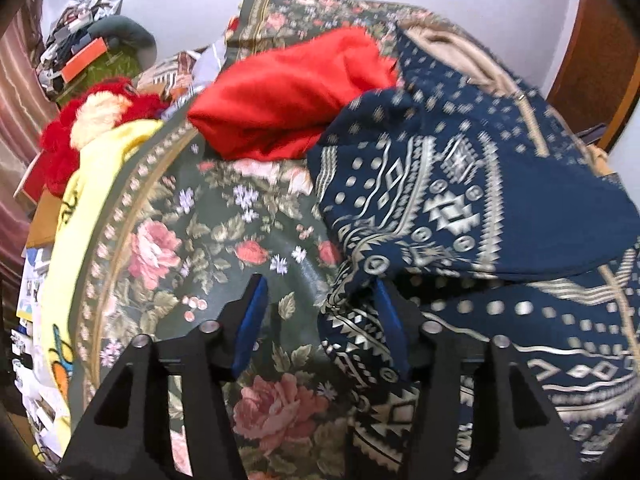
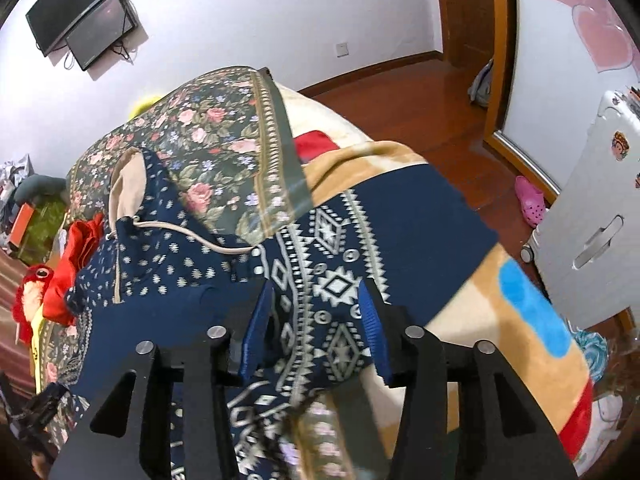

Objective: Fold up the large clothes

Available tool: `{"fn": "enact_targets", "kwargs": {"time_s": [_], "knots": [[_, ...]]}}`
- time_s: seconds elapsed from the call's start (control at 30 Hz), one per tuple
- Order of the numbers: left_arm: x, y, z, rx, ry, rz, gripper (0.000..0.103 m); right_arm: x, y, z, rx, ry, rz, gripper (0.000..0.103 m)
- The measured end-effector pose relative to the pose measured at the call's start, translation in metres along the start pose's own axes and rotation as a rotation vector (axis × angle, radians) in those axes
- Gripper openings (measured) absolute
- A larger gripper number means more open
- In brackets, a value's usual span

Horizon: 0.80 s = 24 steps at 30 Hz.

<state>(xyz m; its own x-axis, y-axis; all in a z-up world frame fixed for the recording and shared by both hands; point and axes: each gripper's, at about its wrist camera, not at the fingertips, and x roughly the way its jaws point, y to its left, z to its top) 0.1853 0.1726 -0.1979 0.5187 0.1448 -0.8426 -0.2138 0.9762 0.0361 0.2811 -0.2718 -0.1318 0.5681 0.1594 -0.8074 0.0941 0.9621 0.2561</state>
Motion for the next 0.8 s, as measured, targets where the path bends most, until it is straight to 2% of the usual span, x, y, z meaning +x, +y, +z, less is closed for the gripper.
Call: {"fn": "enact_targets", "kwargs": {"time_s": [0.13, 0.2, 0.27, 0.33, 0.4, 0.63, 0.8], "knots": [[-0.029, -0.009, 0.019, 0.012, -0.067, -0.023, 0.06, -0.002, -0.014, 0.002, 0.032, -0.007, 0.004, 0.058], [-0.043, -0.015, 0.032, 0.008, -0.11, -0.044, 0.064, -0.003, -0.021, 0.003, 0.059, -0.018, 0.007, 0.062], [-0.053, -0.022, 0.044, 0.006, -0.148, -0.065, 0.073, -0.004, -0.029, 0.005, 0.082, -0.024, 0.012, 0.067], [-0.059, -0.032, 0.055, 0.017, -0.177, -0.084, 0.077, -0.003, -0.035, 0.007, 0.098, -0.023, 0.015, 0.073], [-0.06, -0.047, 0.066, 0.032, -0.189, -0.104, 0.079, 0.0, -0.045, 0.009, 0.116, -0.013, 0.014, 0.075], [-0.035, -0.097, 0.081, 0.074, -0.123, -0.19, 0.081, 0.025, -0.084, 0.012, 0.216, 0.07, 0.053, 0.075], [-0.013, -0.119, 0.076, 0.083, -0.051, -0.243, 0.081, 0.05, -0.118, 0.011, 0.389, 0.102, 0.084, 0.075]]}}
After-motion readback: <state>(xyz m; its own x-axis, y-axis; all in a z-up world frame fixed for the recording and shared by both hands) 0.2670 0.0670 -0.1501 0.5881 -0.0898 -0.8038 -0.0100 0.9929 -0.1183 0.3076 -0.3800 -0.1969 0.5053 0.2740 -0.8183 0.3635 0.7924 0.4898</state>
